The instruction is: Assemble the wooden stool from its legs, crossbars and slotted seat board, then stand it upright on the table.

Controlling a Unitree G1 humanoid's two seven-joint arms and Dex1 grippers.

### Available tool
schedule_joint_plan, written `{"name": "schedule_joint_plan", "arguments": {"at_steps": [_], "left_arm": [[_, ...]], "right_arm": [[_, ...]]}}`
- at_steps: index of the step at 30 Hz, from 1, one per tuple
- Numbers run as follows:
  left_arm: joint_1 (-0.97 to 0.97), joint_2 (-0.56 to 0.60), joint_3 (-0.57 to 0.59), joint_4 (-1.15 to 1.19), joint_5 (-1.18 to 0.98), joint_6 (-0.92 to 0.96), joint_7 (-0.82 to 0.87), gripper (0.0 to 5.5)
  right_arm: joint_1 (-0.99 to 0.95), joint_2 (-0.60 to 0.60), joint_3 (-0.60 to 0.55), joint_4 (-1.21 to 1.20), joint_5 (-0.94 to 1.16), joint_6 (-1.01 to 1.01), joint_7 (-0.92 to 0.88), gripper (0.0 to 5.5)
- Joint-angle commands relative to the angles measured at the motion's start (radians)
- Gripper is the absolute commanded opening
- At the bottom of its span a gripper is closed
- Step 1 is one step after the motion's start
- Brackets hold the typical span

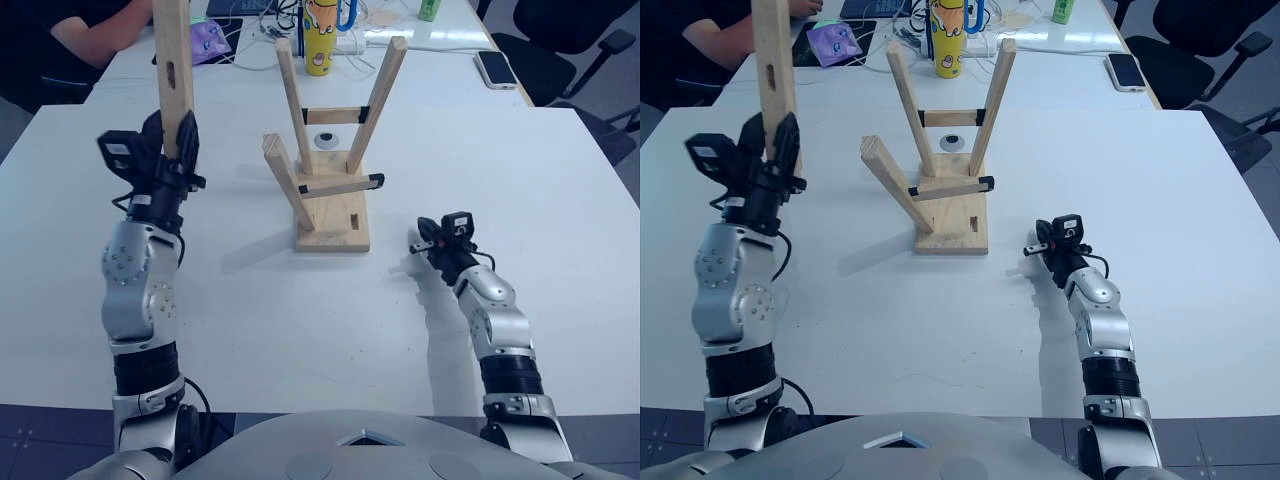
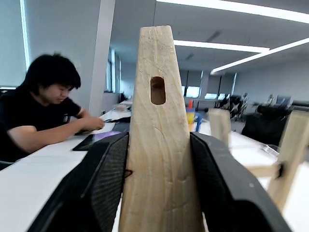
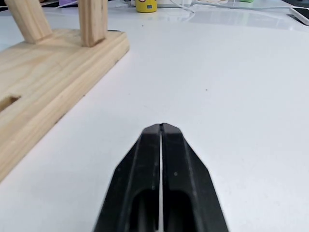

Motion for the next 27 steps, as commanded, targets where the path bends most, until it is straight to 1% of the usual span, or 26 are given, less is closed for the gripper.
{"name": "schedule_joint_plan", "arguments": {"at_steps": [1, 3, 7, 10, 11, 13, 16, 20, 23, 24, 27], "left_arm": [[-0.093, 0.058, 0.035, -0.124, -0.29, 0.117, -0.096, 2.01], [-0.123, 0.112, 0.04, -0.147, -0.399, 0.191, -0.131, 2.01], [-0.123, 0.224, 0.008, -0.212, -0.56, 0.329, -0.21, 2.01], [-0.108, 0.262, -0.024, -0.278, -0.66, 0.406, -0.214, 2.01], [-0.099, 0.264, -0.04, -0.3, -0.685, 0.421, -0.207, 2.01], [-0.082, 0.265, -0.092, -0.32, -0.708, 0.451, -0.211, 2.01], [-0.047, 0.271, -0.168, -0.312, -0.684, 0.477, -0.251, 2.01], [0.009, 0.305, -0.233, -0.264, -0.624, 0.492, -0.337, 2.01], [0.035, 0.309, -0.244, -0.225, -0.631, 0.498, -0.391, 2.01], [0.041, 0.306, -0.245, -0.206, -0.637, 0.499, -0.408, 2.01], [0.048, 0.306, -0.264, -0.162, -0.629, 0.507, -0.463, 2.01]], "right_arm": [[-0.034, 0.006, -0.041, 0.063, 0.06, -0.04, 0.05, 0.0], [-0.042, 0.004, -0.057, 0.071, 0.088, -0.039, 0.073, 0.0], [-0.071, -0.019, -0.089, 0.068, 0.169, -0.017, 0.154, 0.0], [-0.102, -0.045, -0.127, 0.06, 0.263, 0.041, 0.235, 0.0], [-0.113, -0.055, -0.132, 0.057, 0.287, 0.06, 0.266, 0.2], [-0.119, -0.089, -0.143, 0.032, 0.342, 0.107, 0.339, 0.43], [-0.149, -0.178, -0.174, 0.053, 0.402, 0.182, 0.44, 0.82], [-0.189, -0.302, -0.207, 0.044, 0.531, 0.38, 0.598, 1.38], [-0.189, -0.41, -0.17, -0.013, 0.619, 0.568, 0.736, 1.86], [-0.181, -0.44, -0.15, -0.038, 0.641, 0.625, 0.778, 1.95], [-0.144, -0.493, -0.084, -0.121, 0.67, 0.724, 0.871, 2.44]]}}
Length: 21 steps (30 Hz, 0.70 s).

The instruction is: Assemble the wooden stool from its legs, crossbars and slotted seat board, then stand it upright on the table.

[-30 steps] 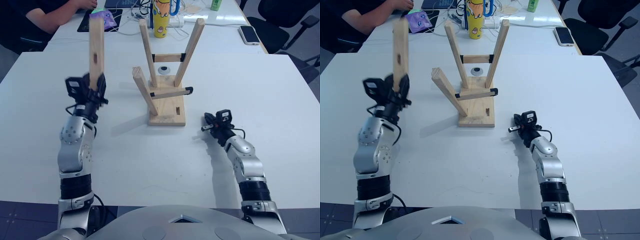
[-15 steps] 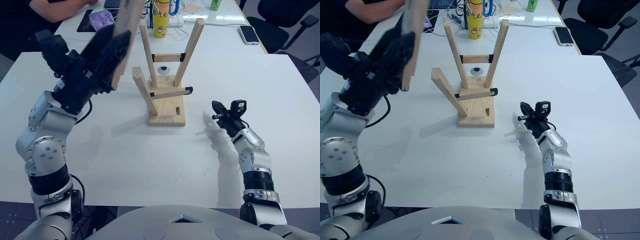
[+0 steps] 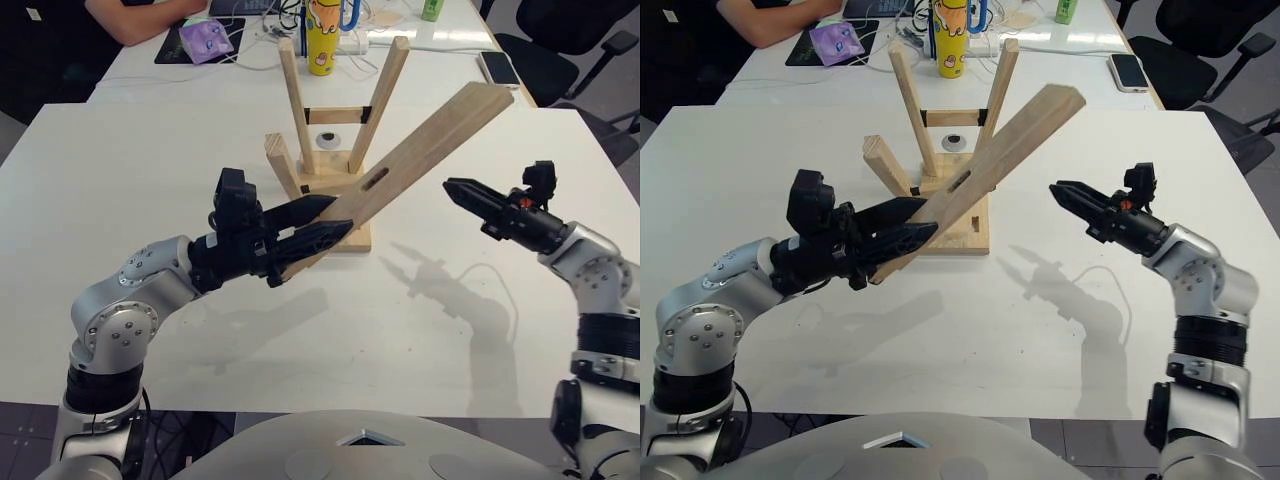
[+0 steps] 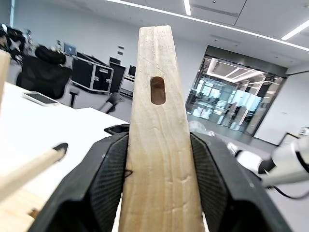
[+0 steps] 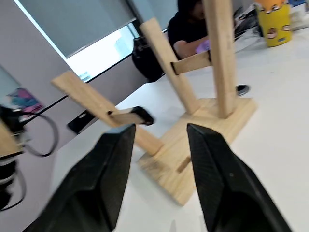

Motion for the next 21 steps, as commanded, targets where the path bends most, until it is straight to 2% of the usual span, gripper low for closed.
{"name": "schedule_joint_plan", "arguments": {"at_steps": [1, 8, 13, 21], "left_arm": [[0.007, 0.006, -0.026, 0.063, 0.014, 0.012, -0.074, 2.01], [-0.025, 0.006, -0.045, 0.17, 0.04, 0.028, -0.165, 2.01], [-0.015, 0.007, -0.054, 0.215, 0.089, 0.016, -0.21, 2.01], [-0.025, -0.004, -0.077, 0.255, 0.115, 0.038, -0.266, 2.01]], "right_arm": [[0.047, -0.075, 0.089, -0.119, 0.046, 0.135, 0.115, 2.63], [0.04, -0.008, 0.029, -0.184, 0.187, 0.249, 0.061, 3.68], [0.007, 0.007, -0.026, -0.183, 0.318, 0.352, 0.019, 3.71], [-0.025, 0.059, -0.027, -0.19, 0.386, 0.385, -0.056, 3.71]]}}
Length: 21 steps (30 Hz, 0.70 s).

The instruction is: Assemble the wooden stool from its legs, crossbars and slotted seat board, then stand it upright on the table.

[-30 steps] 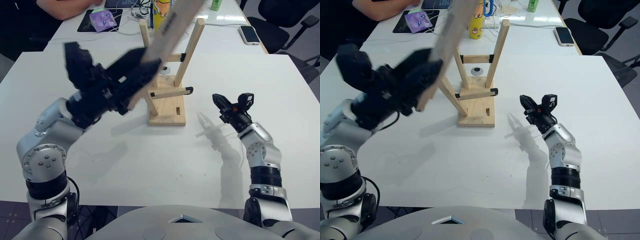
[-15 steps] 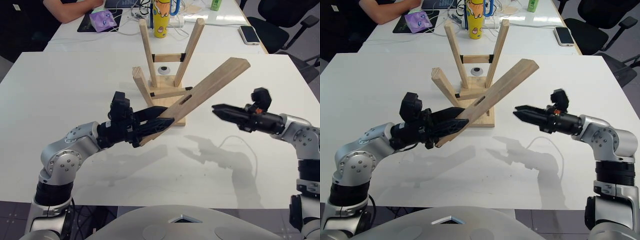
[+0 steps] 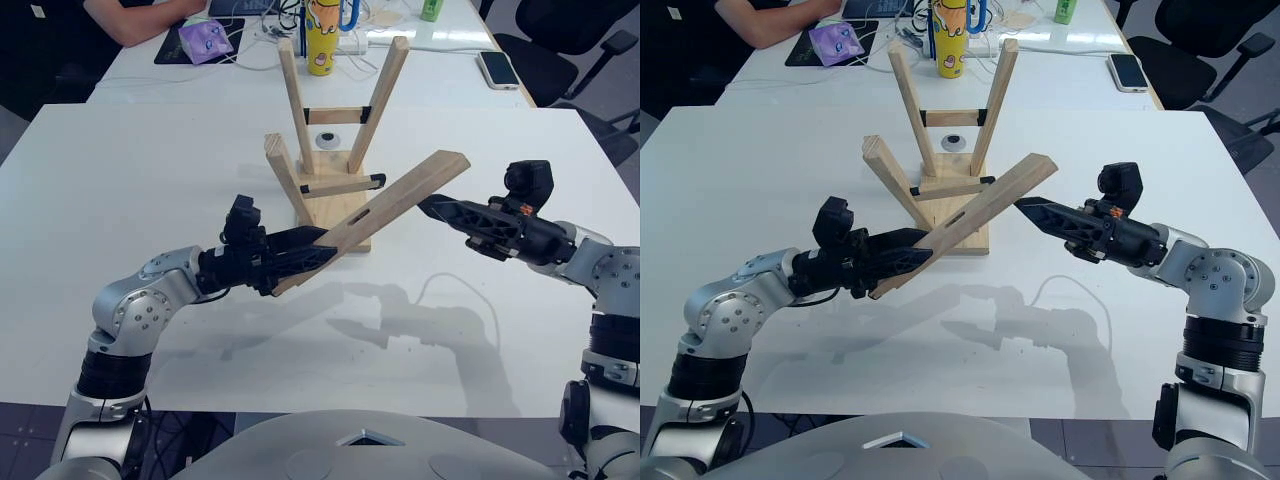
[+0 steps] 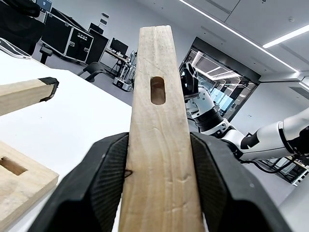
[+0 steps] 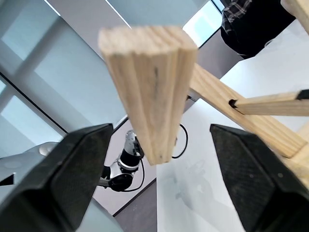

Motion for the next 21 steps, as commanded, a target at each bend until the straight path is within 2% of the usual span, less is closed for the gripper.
{"name": "schedule_joint_plan", "arguments": {"at_steps": [1, 13, 21], "left_arm": [[-0.018, -0.005, -0.015, 0.013, 0.015, 0.019, -0.028, 2.01], [-0.035, -0.018, -0.012, 0.014, -0.011, 0.099, -0.045, 2.01], [-0.027, -0.017, 0.011, 0.004, -0.015, 0.134, -0.04, 2.01]], "right_arm": [[-0.022, 0.023, 0.007, -0.011, 0.003, -0.004, -0.045, 3.71], [-0.007, 0.026, 0.06, -0.042, -0.032, -0.046, -0.008, 3.71], [-0.02, 0.016, 0.067, -0.026, -0.039, -0.039, 0.004, 2.6]]}}
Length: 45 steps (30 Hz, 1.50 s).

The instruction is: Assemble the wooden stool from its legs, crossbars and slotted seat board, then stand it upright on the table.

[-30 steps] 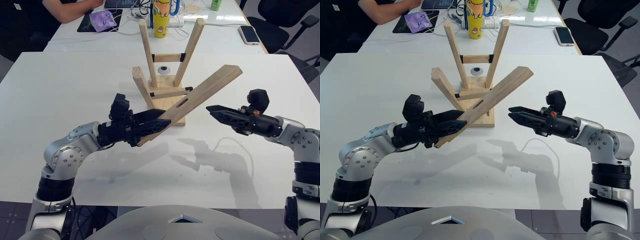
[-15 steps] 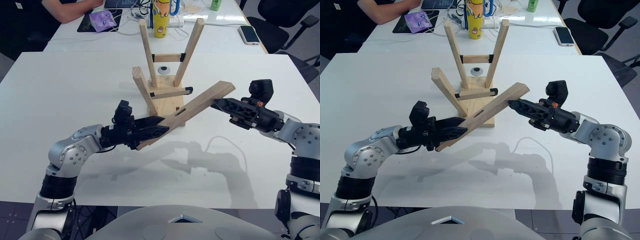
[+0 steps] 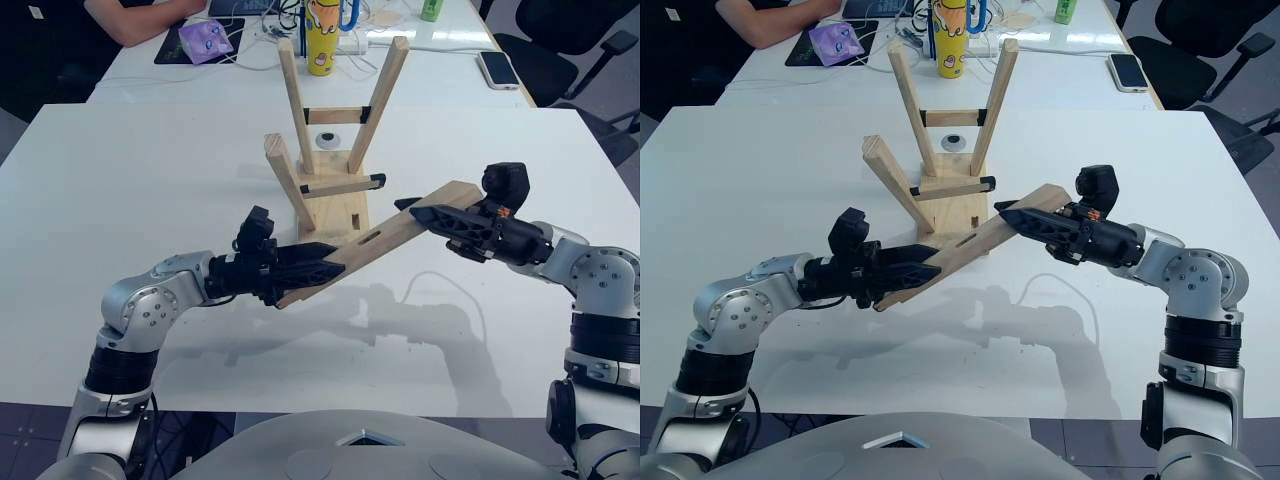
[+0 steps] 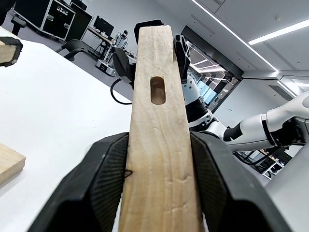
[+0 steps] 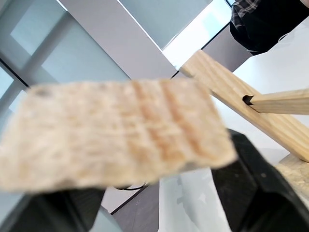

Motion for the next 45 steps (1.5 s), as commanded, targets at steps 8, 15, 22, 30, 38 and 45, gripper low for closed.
{"name": "schedule_joint_plan", "arguments": {"at_steps": [8, 15, 22, 30, 38, 45], "left_arm": [[-0.007, -0.003, 0.02, -0.012, -0.001, 0.013, 0.002, 2.01], [0.001, -0.031, 0.014, -0.005, 0.053, -0.024, 0.049, 2.63], [0.001, -0.029, 0.052, -0.022, 0.042, -0.028, 0.079, 3.6], [0.021, 0.022, -0.185, -0.069, 0.482, -0.297, 0.129, 3.91], [-0.154, -0.067, -0.426, 0.191, 0.953, -0.566, 0.271, 3.91], [-0.253, -0.141, -0.465, 0.42, 1.086, -0.603, 0.291, 3.91]], "right_arm": [[-0.033, -0.023, 0.012, 0.021, -0.026, -0.004, 0.013, 2.12], [-0.036, -0.027, 0.021, 0.037, -0.058, -0.023, 0.023, 2.12], [-0.024, -0.068, 0.034, 0.049, -0.111, -0.044, 0.059, 2.12], [-0.054, -0.356, 0.045, 0.285, -0.345, -0.215, 0.286, 2.12], [-0.248, -0.372, 0.111, 0.553, -0.5, -0.341, 0.401, 2.12], [-0.254, -0.346, 0.105, 0.558, -0.509, -0.336, 0.41, 2.12]]}}
